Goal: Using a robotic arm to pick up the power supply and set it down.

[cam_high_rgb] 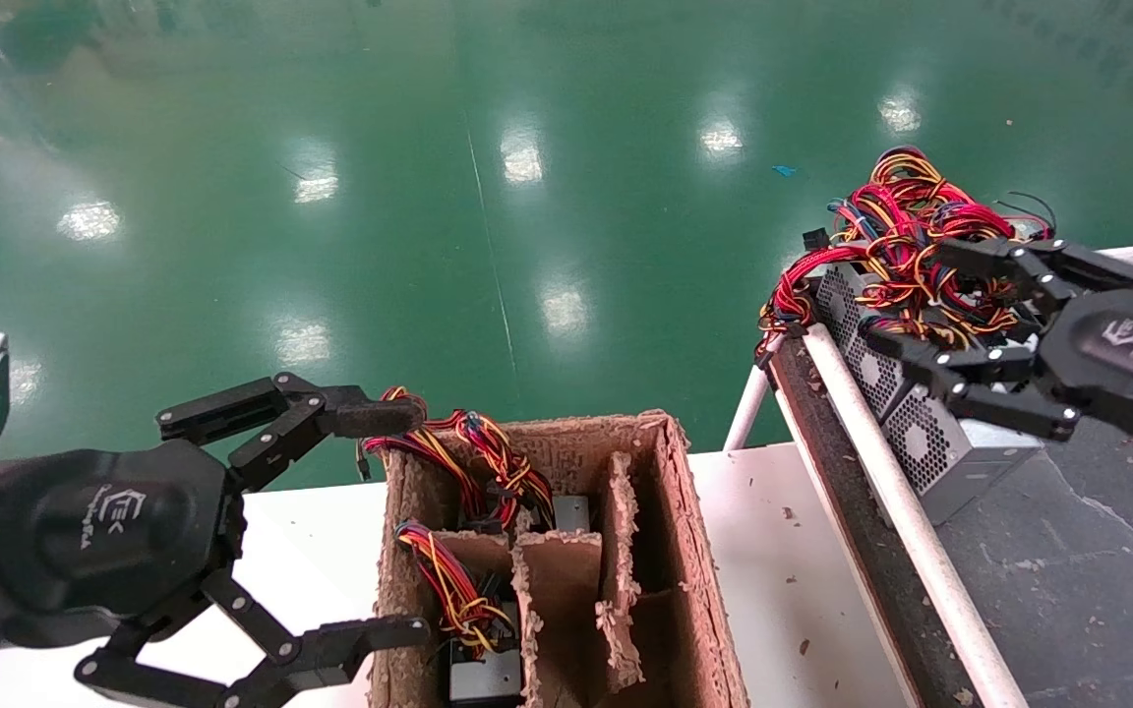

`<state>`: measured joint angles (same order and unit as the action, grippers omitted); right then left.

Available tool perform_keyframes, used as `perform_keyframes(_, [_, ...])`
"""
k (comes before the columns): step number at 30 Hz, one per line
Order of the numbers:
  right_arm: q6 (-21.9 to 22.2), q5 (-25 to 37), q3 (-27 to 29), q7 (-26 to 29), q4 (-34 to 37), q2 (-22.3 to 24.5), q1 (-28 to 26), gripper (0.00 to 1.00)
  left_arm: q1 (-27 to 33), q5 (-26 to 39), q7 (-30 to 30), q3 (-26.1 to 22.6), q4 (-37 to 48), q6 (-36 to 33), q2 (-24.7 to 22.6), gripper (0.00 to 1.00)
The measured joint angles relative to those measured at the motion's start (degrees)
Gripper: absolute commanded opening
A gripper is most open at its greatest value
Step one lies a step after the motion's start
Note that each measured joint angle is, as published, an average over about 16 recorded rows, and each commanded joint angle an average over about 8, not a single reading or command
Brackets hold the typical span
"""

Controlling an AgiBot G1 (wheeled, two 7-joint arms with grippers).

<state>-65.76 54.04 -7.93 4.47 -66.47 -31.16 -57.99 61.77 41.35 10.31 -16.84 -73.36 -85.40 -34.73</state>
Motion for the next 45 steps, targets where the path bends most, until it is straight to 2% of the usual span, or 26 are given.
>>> perform_keyframes(45, [-19.22, -11.75, -7.80, 6.04, -6.86, -3.72, -3.44, 1.00, 0.03, -0.09, -0.07, -0.14, 0.01, 0.06, 0.06, 1.00])
